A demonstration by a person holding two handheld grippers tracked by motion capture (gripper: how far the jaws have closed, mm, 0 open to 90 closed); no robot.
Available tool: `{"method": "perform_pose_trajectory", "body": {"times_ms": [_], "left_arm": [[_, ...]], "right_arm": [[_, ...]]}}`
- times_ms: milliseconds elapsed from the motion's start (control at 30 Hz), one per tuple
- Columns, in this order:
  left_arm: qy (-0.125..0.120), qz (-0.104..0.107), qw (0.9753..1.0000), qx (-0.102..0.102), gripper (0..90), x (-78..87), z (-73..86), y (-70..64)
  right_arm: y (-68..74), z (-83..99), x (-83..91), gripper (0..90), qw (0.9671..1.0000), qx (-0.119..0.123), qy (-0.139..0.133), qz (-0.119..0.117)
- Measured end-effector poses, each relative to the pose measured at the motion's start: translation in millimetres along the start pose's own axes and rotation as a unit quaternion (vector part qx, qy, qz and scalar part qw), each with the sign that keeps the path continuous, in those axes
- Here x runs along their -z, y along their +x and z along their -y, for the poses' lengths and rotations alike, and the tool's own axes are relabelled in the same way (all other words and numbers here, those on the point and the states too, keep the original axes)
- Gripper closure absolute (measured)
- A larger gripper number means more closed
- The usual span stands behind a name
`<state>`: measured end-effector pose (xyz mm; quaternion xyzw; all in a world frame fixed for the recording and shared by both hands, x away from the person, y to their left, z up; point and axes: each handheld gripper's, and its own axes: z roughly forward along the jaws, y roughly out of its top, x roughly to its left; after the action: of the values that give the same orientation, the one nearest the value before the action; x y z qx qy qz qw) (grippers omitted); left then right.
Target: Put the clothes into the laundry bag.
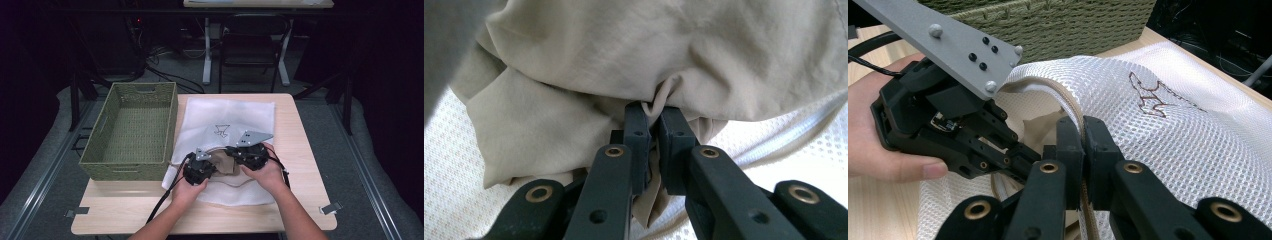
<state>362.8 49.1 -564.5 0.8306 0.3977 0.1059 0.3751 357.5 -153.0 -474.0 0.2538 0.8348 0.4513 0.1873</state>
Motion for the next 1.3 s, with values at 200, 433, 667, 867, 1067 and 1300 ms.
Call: {"method": "perform_pose_trajectory", "body": {"times_ms": [200,433,667,867,1067,1300], "left_arm": [[-0.012,-0.009,0.9999,0.007,84.3,-1.6,-6.8,0.9],[-0.023,-0.014,0.9995,0.019,84.3,0.8,-13.3,6.0],[-0.027,-0.017,0.9988,0.036,84.3,-0.3,-21.9,8.3],[-0.032,-0.023,0.9979,0.051,84.2,-5.5,-27.5,12.3],[-0.037,-0.027,0.9969,0.063,84.1,-8.0,-29.7,16.0],[-0.044,-0.029,0.9961,0.071,84.1,-12.3,-29.7,18.9]], "right_arm": [[0.1,0.2,-0.4,87.0,1.0000,0.000,0.000,-0.001],[-0.7,0.7,0.4,87.1,1.0000,-0.003,-0.001,-0.001],[0.9,0.8,-1.4,87.2,1.0000,0.002,0.003,-0.003],[1.4,1.2,-2.1,87.3,1.0000,0.004,0.006,-0.005],[3.4,1.4,-3.7,87.3,0.9999,0.006,0.009,-0.006],[4.7,0.9,-4.6,87.3,0.9999,0.008,0.010,-0.008]]}}
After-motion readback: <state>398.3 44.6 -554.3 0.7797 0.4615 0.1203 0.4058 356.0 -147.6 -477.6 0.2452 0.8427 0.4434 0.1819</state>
